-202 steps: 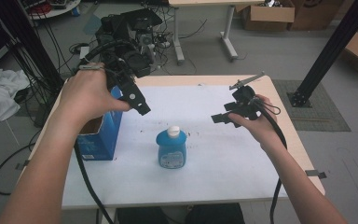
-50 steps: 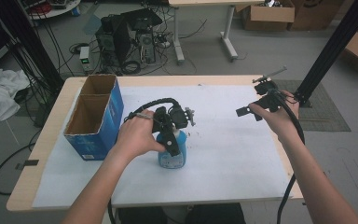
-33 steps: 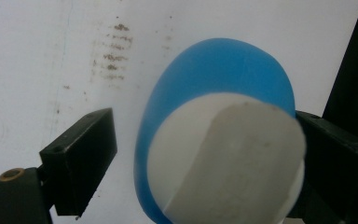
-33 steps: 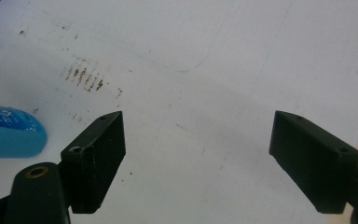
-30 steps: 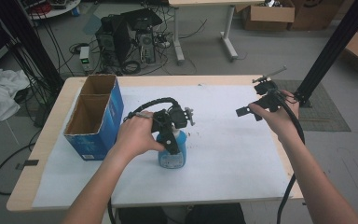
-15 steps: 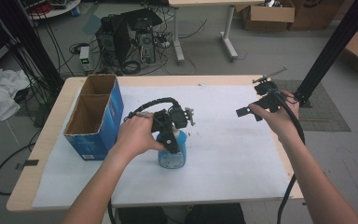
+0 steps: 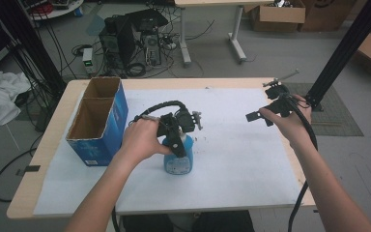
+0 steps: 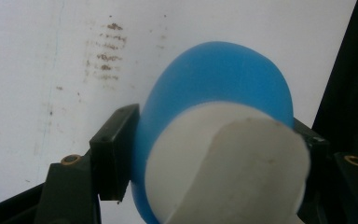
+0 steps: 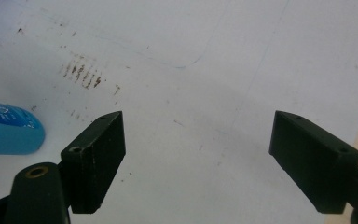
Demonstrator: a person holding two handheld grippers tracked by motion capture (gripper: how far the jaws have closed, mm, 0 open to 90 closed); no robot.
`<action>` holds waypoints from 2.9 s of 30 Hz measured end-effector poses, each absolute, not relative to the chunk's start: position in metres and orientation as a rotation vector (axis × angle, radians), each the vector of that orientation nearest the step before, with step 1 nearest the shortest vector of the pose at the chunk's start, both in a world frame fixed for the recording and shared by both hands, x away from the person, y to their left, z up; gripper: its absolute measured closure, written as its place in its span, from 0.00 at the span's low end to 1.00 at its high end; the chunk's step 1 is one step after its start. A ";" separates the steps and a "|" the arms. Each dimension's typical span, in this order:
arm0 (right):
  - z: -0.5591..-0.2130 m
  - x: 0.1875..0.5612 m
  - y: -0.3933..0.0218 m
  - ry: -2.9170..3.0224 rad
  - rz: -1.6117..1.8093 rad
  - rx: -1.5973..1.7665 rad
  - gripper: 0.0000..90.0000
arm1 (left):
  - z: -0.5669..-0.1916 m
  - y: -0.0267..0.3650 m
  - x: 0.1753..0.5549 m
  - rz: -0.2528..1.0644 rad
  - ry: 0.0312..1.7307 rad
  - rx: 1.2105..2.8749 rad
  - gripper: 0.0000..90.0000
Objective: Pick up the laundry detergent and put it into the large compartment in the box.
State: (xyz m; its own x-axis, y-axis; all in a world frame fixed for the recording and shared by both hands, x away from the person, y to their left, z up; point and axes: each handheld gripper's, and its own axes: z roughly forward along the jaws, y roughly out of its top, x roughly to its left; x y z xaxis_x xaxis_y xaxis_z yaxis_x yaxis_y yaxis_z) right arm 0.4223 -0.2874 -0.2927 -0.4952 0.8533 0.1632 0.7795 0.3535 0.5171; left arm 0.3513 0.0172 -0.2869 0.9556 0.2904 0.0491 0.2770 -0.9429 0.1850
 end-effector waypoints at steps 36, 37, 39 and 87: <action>-0.285 0.422 -0.286 2.475 0.876 1.481 0.21 | -0.153 0.085 0.374 0.181 1.275 2.713 0.41; -0.284 0.423 -0.286 2.477 0.876 1.479 0.21 | -0.145 0.092 0.375 0.194 1.320 2.695 0.41; -0.282 0.423 -0.286 2.474 0.882 1.479 0.21 | -0.131 0.106 0.379 0.210 1.411 2.659 0.41; -0.289 0.423 -0.313 2.454 0.851 1.535 0.21 | -0.203 0.241 0.421 0.178 2.191 2.225 0.42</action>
State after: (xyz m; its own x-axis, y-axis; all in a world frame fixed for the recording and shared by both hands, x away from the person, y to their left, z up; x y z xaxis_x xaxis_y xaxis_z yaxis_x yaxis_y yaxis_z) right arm 0.4235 -0.3133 -0.2887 -0.4765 0.8594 0.1854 0.7897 0.3257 0.5200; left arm 0.4206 0.2411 -0.2033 0.0121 0.9973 0.0718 0.9958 -0.0186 0.0894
